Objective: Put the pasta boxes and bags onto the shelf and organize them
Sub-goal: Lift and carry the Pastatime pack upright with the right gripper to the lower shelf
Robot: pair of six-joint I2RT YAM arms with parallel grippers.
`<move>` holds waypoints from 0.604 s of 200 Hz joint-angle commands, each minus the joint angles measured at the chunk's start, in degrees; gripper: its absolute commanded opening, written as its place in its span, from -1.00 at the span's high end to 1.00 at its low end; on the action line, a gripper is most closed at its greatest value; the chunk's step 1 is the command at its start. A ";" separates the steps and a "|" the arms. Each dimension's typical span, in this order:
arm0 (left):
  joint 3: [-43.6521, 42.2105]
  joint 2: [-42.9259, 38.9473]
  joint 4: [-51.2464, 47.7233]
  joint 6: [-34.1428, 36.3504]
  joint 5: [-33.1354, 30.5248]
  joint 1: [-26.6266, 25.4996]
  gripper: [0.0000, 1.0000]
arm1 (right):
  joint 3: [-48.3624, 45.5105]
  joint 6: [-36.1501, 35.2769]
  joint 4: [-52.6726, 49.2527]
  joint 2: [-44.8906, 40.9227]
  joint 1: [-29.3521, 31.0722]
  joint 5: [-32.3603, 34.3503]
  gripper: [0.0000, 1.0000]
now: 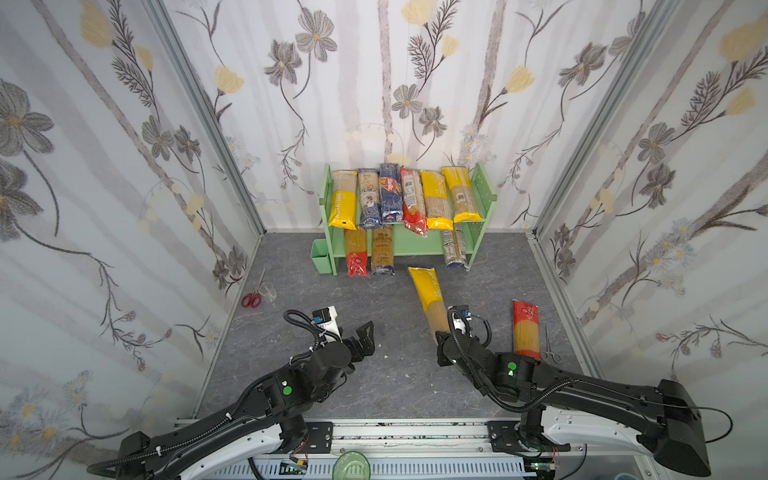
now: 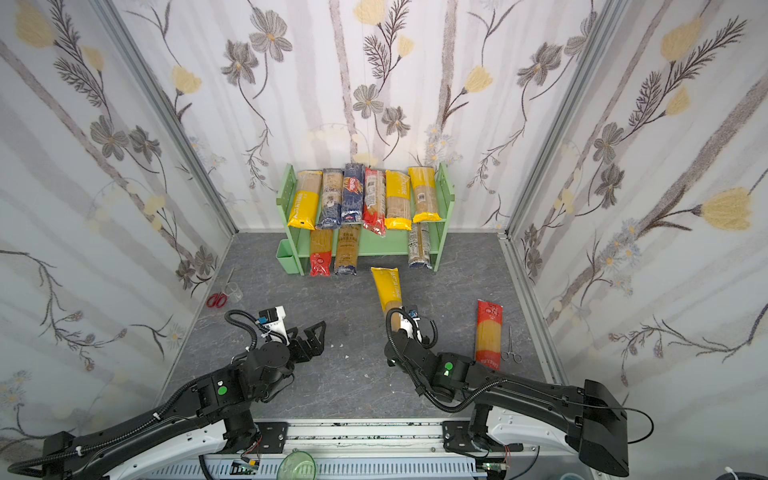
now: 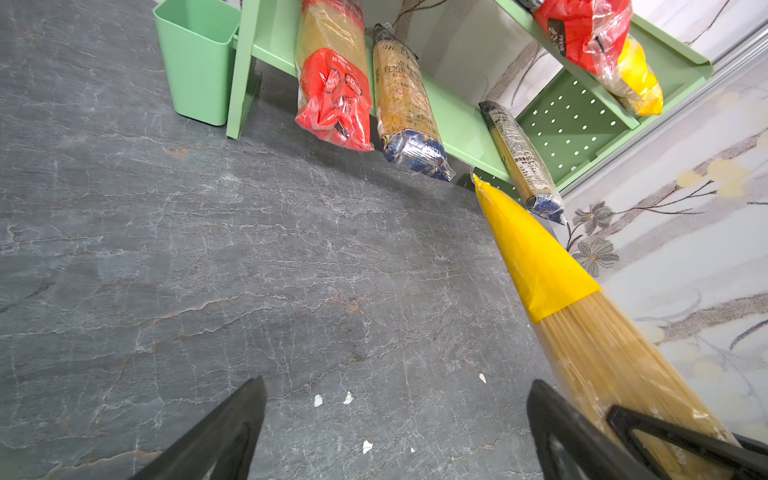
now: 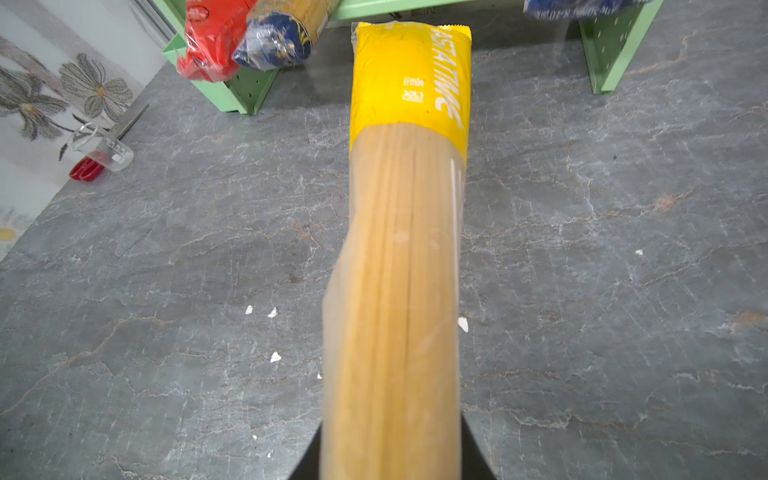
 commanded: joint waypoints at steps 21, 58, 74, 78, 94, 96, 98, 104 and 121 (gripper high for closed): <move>0.75 -0.32 0.31 1.30 -1.33 0.94 -1.00 | 5.83 -8.54 12.26 4.33 -4.55 2.93 0.68; 0.92 -0.39 0.32 2.62 -1.17 1.62 -1.00 | 10.91 -13.59 18.20 12.60 -10.52 -0.60 0.68; 1.09 -0.43 0.32 2.98 -1.17 2.03 -1.00 | 13.62 -15.41 20.52 16.98 -13.18 -2.36 0.68; 1.10 -0.41 0.32 3.04 -1.24 2.18 -1.00 | 14.40 -15.79 21.01 18.15 -13.84 -2.93 0.69; 1.18 -0.41 0.32 3.33 -1.44 2.62 -1.00 | 17.97 -17.20 22.50 22.74 -16.32 -4.48 0.69; 1.18 -0.41 0.32 3.34 -1.46 2.65 -1.00 | 18.45 -17.30 22.63 23.77 -16.61 -4.63 0.69; 1.25 -0.41 0.32 3.39 -1.51 2.73 -1.00 | 18.85 -17.46 22.72 24.91 -16.79 -4.90 0.69; 1.32 -0.41 0.32 3.52 -1.57 2.90 -1.00 | 20.44 -17.82 22.87 27.26 -17.65 -5.22 0.69; 1.58 -0.41 0.32 4.08 -1.79 3.41 -1.00 | 24.73 -18.57 23.38 32.75 -20.08 -6.81 0.68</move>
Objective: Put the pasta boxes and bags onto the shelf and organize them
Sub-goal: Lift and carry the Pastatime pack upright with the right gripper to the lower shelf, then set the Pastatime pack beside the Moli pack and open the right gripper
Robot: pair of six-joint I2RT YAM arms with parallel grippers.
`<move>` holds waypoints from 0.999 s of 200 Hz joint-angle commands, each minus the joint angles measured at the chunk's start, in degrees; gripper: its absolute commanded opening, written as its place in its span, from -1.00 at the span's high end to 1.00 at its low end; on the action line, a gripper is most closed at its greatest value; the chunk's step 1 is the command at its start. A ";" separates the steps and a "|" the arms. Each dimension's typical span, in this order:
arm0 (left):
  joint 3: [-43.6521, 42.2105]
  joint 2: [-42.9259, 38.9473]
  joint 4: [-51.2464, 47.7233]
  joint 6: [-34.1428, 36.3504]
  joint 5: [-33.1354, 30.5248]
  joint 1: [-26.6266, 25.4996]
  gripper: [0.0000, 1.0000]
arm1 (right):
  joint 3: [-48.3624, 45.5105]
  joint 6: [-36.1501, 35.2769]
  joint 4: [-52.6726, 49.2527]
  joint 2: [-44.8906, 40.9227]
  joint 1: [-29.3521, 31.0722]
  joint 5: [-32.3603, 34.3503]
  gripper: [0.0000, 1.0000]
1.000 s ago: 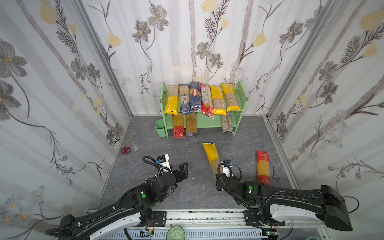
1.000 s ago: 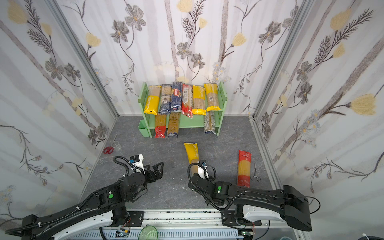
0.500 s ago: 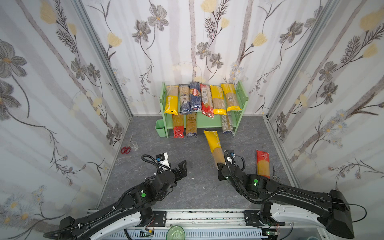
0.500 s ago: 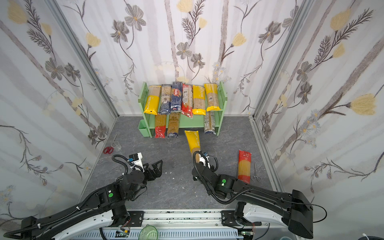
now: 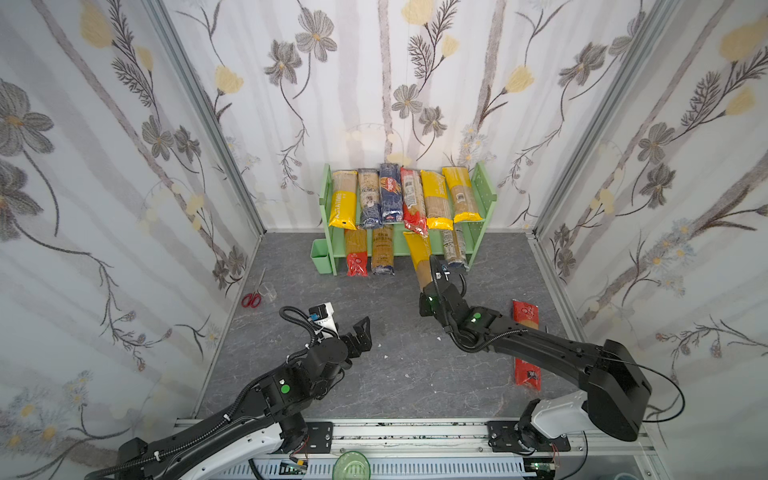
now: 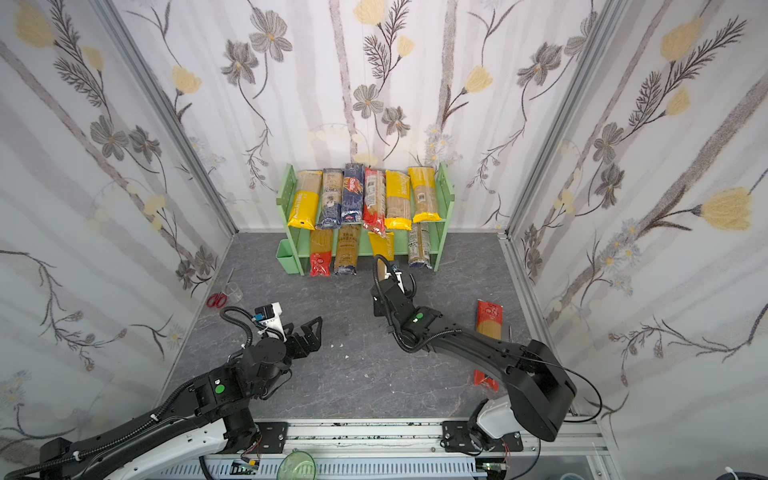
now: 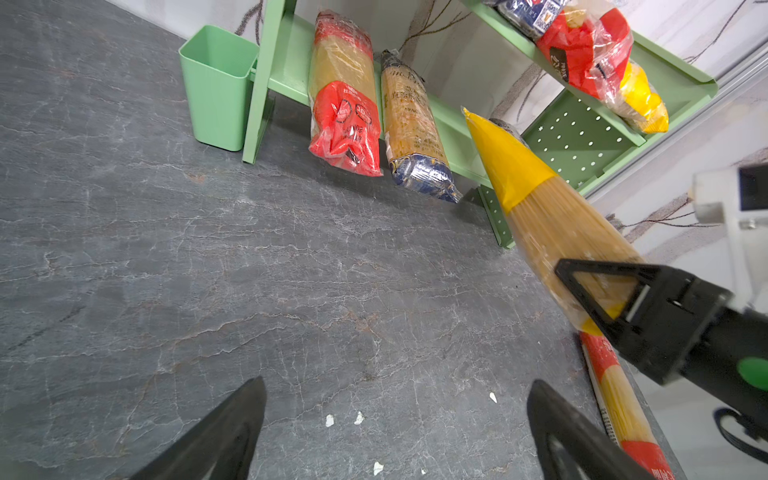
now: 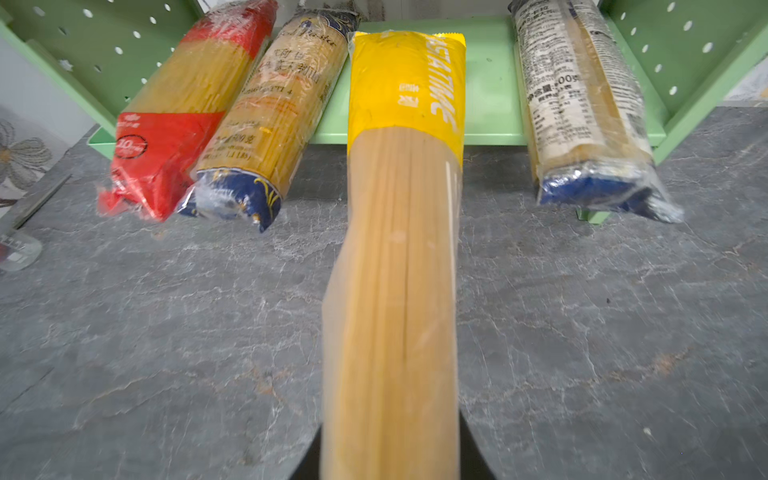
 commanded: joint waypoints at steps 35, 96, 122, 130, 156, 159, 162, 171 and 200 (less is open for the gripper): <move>1.28 -0.77 0.24 1.80 -1.70 1.16 -1.00 | 14.62 -3.80 9.23 15.41 -4.00 -3.22 0.66; 1.93 -2.28 0.15 3.25 -1.40 2.07 -1.00 | 25.30 -3.97 5.94 24.19 -4.26 -5.20 0.62; 2.33 -2.67 0.06 4.16 -1.44 2.42 -1.00 | 27.59 -2.89 4.94 26.10 -4.26 -6.06 0.55; 2.27 -2.95 -0.01 4.25 -1.46 2.42 -1.00 | 28.13 -2.92 4.65 26.47 -4.26 -6.01 0.50; 1.91 -4.18 -0.20 4.18 -1.42 2.52 -1.00 | 28.80 -2.37 3.23 26.50 -4.26 -5.25 0.12; 1.87 -4.33 -0.25 4.18 -1.42 2.56 -1.00 | 28.71 -2.37 3.15 26.33 -4.26 -5.14 0.05; 1.82 -4.42 -0.29 4.10 -1.37 2.57 -1.00 | 28.57 -2.34 3.02 26.16 -4.26 -5.05 -0.05; 1.72 -4.80 -0.38 4.01 -1.31 2.57 -1.00 | 28.12 -2.32 2.90 25.49 -4.26 -4.93 -0.34; 1.78 -5.20 -0.55 3.74 -1.01 2.57 -1.00 | 25.17 -2.31 3.05 22.48 -4.26 -3.94 -0.83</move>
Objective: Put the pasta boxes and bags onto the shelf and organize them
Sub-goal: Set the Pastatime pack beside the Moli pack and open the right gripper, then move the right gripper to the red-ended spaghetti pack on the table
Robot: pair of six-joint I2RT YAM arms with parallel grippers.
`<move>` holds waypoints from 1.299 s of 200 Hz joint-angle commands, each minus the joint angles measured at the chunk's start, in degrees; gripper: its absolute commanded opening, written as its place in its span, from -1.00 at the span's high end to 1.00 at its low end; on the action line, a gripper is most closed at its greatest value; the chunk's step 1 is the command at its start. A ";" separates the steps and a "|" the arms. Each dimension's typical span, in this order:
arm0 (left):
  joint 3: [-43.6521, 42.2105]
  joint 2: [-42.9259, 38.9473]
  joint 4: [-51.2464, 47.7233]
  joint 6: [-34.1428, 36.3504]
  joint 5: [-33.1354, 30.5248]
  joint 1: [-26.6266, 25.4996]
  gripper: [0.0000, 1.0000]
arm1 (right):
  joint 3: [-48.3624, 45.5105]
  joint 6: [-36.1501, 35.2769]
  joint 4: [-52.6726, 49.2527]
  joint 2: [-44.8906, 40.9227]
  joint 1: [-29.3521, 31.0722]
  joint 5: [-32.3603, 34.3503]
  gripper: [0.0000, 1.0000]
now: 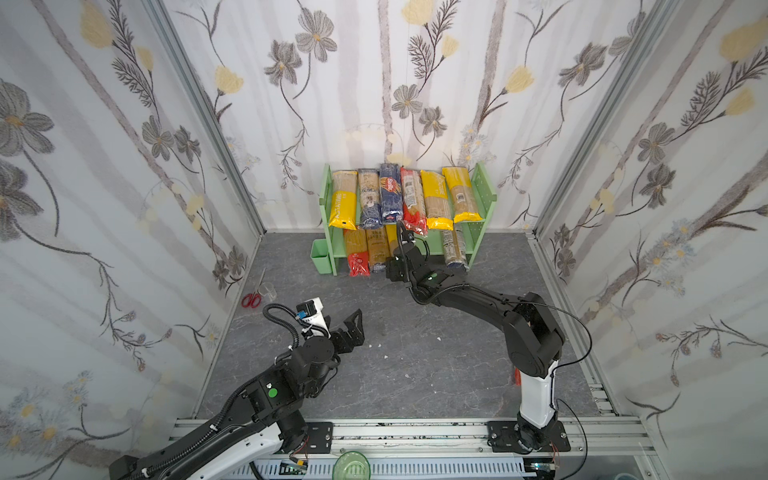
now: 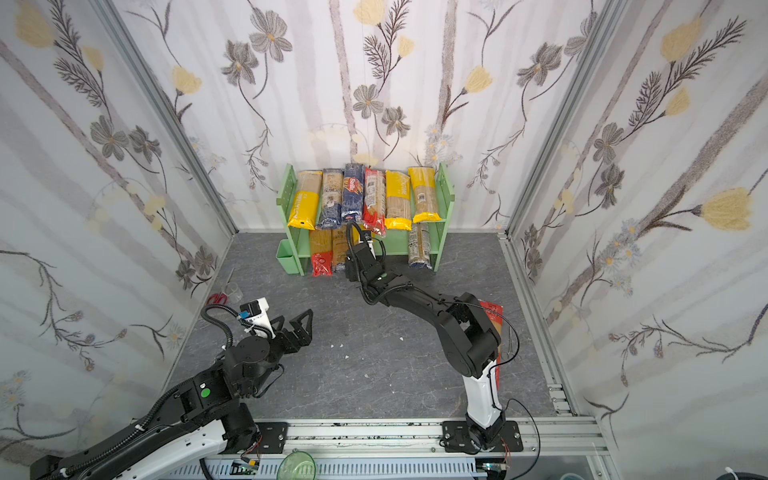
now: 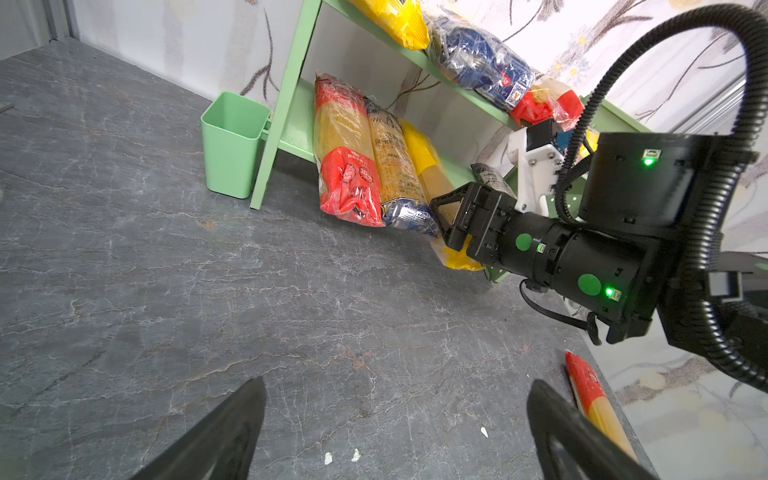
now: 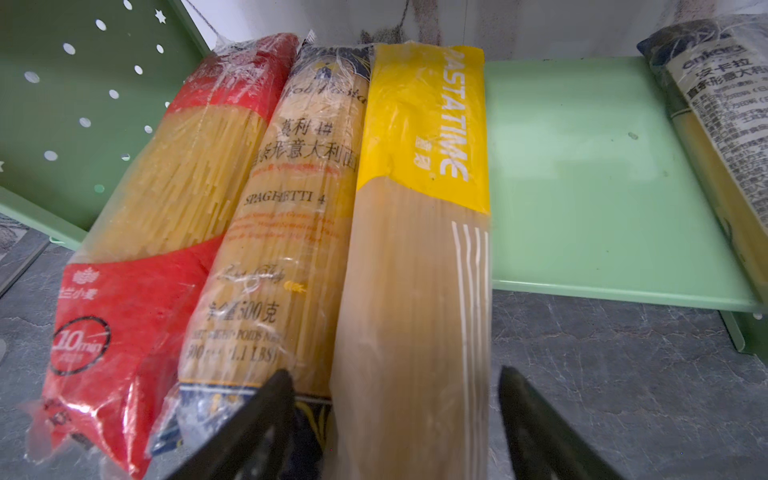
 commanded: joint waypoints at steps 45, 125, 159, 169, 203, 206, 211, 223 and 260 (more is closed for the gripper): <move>0.56 0.07 -0.49 -0.76 0.16 0.04 -1.00 | -6.67 1.34 1.02 -7.95 0.09 1.44 -0.99; 0.70 3.14 -0.32 -3.87 7.00 0.04 -1.00 | -27.20 7.21 -3.46 -27.49 1.05 5.54 -0.99; 1.39 6.87 0.44 -5.31 9.98 -0.40 -1.00 | -37.71 14.95 -10.81 -37.56 -1.68 11.78 -0.99; 1.62 8.04 1.10 -5.41 10.56 -0.83 -1.00 | -40.91 18.70 -13.49 -40.24 -3.49 12.75 -0.99; 2.38 12.12 4.60 -5.60 11.10 -3.89 -1.00 | -51.84 24.99 -14.82 -48.16 -11.70 10.44 -0.99; 2.45 12.53 4.86 -5.66 11.12 -4.09 -1.00 | -52.50 25.16 -14.77 -48.68 -12.41 10.36 -0.99; 2.47 13.13 5.24 -5.83 11.14 -4.69 -1.00 | -53.41 25.45 -14.76 -49.49 -13.39 10.31 -0.99; 2.50 14.48 6.18 -6.47 10.95 -6.25 -1.00 | -55.08 26.02 -14.92 -51.24 -15.86 10.33 -0.99; 2.58 17.23 7.85 -7.94 9.58 -10.77 -1.00 | -59.43 25.71 -13.17 -55.20 -27.99 5.46 -0.99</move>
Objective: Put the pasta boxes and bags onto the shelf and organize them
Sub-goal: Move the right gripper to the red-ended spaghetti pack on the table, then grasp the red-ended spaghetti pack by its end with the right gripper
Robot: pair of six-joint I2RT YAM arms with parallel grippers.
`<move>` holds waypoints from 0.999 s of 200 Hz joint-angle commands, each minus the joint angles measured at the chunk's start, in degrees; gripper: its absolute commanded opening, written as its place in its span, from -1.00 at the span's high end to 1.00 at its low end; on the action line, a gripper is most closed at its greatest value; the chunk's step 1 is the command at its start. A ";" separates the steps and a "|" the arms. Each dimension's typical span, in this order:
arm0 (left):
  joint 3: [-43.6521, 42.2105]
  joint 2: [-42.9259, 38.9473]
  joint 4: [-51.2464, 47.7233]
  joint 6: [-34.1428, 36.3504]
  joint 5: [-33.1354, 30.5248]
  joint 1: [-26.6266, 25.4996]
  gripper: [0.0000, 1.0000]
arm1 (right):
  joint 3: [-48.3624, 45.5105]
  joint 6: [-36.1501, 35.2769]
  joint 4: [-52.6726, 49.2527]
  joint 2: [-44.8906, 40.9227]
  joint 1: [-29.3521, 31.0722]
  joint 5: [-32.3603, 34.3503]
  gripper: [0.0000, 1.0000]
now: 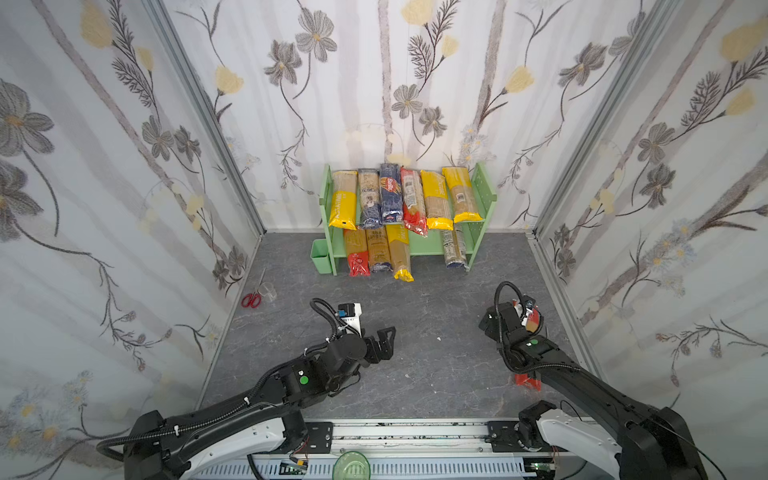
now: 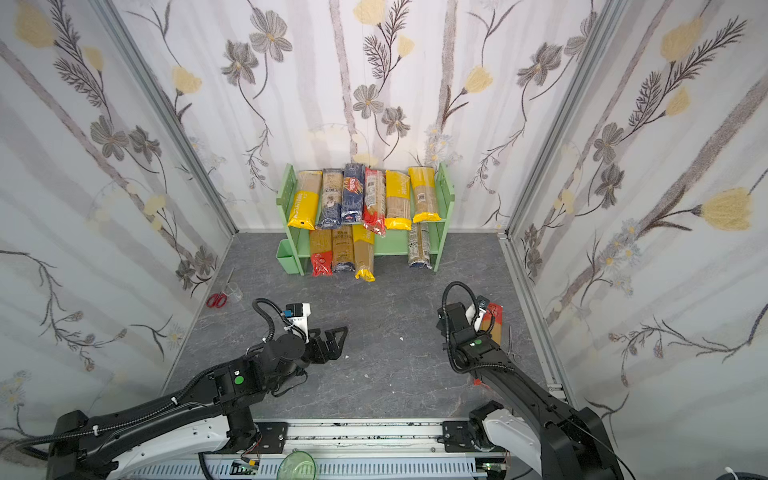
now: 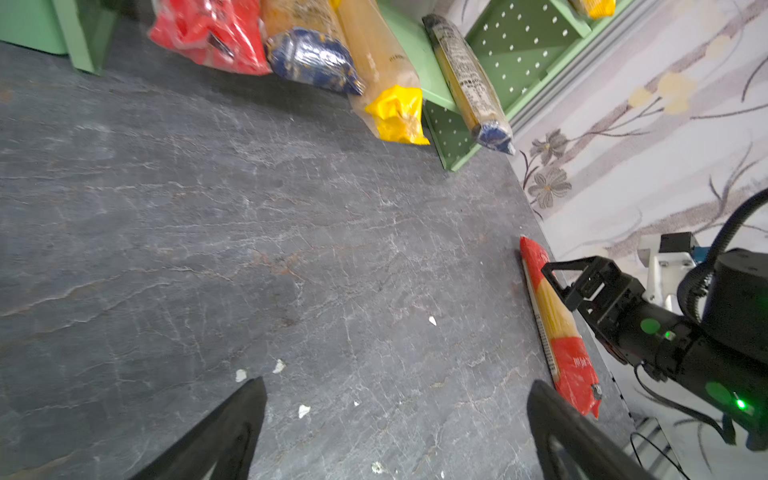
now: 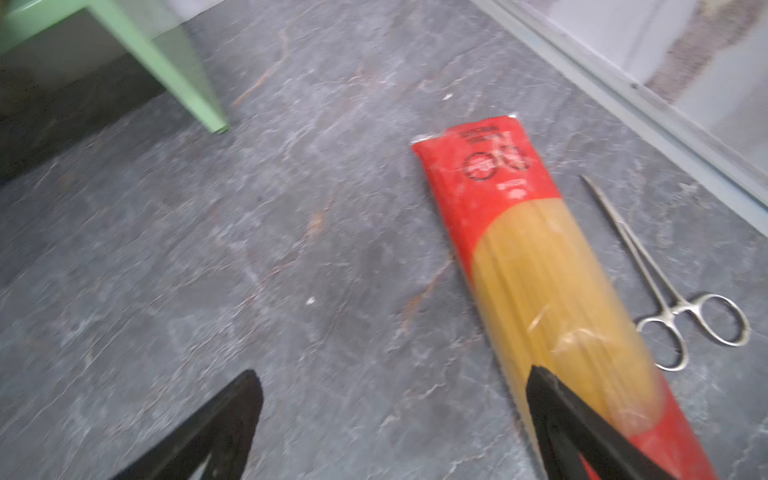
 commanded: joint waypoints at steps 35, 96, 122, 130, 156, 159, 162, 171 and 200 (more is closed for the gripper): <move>0.57 1.01 3.35 -2.49 -2.71 -3.81 -1.00 | -3.65 -2.15 4.67 -1.99 -15.22 -9.30 -0.99; -0.02 -0.97 3.27 -2.03 -4.13 -4.08 -1.00 | -2.26 -10.68 8.90 4.62 -21.50 -24.61 -0.99; -0.85 -1.86 3.27 -1.94 -4.65 -4.10 -1.00 | -2.27 -11.02 10.55 5.99 -21.50 -28.07 -0.99; -1.19 -2.16 3.27 -1.88 -4.94 -4.13 -1.00 | -2.25 -11.03 10.93 6.50 -21.51 -29.25 -0.99; -2.04 -3.82 3.13 -1.52 -5.74 -4.10 -1.00 | -1.62 -11.02 11.91 8.15 -21.33 -31.56 -0.99; -2.11 -4.08 3.12 -1.45 -5.86 -4.13 -1.00 | -1.48 -11.13 12.10 8.31 -21.32 -31.86 -0.99; -2.17 -4.26 3.18 -1.34 -5.95 -4.08 -1.00 | -1.42 -11.30 12.44 8.40 -21.32 -32.16 -0.99; -2.45 -4.88 3.10 -1.17 -6.27 -4.18 -1.00 | -1.08 -11.95 12.93 8.83 -21.25 -33.43 -0.99; -2.92 -6.28 2.94 -0.98 -6.71 -4.04 -1.00 | 0.32 -12.22 12.95 9.72 -20.80 -34.21 -0.99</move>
